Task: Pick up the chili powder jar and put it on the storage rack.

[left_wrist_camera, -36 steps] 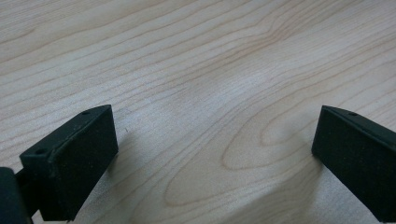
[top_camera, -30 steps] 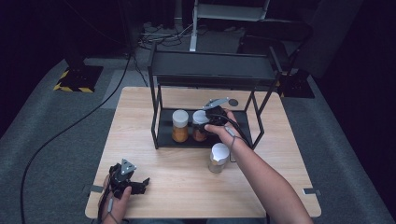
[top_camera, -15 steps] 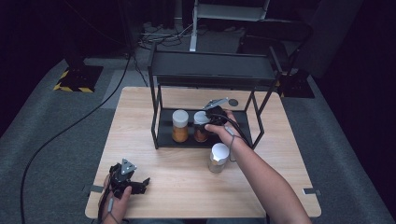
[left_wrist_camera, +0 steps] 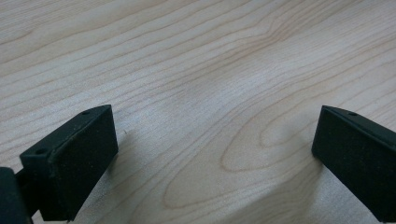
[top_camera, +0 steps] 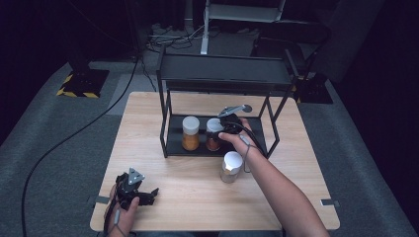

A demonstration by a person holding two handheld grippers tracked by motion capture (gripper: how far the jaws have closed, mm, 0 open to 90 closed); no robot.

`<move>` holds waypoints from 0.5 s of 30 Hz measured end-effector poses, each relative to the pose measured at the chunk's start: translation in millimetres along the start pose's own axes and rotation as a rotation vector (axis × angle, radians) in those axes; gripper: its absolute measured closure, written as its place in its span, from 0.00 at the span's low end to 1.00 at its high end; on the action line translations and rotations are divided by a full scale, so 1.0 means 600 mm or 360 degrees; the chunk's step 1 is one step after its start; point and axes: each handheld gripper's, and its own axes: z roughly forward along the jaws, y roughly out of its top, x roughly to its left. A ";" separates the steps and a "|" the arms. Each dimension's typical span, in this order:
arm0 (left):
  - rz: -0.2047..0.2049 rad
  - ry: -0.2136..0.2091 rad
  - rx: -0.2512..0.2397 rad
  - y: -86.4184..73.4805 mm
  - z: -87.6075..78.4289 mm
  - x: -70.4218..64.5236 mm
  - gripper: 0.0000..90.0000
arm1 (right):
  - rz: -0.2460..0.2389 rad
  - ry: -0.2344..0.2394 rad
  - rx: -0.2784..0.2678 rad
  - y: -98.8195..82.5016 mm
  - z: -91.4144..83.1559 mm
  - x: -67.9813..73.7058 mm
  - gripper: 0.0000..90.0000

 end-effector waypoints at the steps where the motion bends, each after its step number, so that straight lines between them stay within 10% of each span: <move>1: 0.0000 0.0000 0.0000 0.000 0.000 0.000 0.00 | -0.0004 0.0002 -0.0002 -0.001 -0.001 0.000 0.34; 15: 0.0001 0.0000 0.0002 0.000 0.000 0.000 0.00 | 0.0038 0.0000 -0.0042 -0.003 -0.012 -0.002 0.18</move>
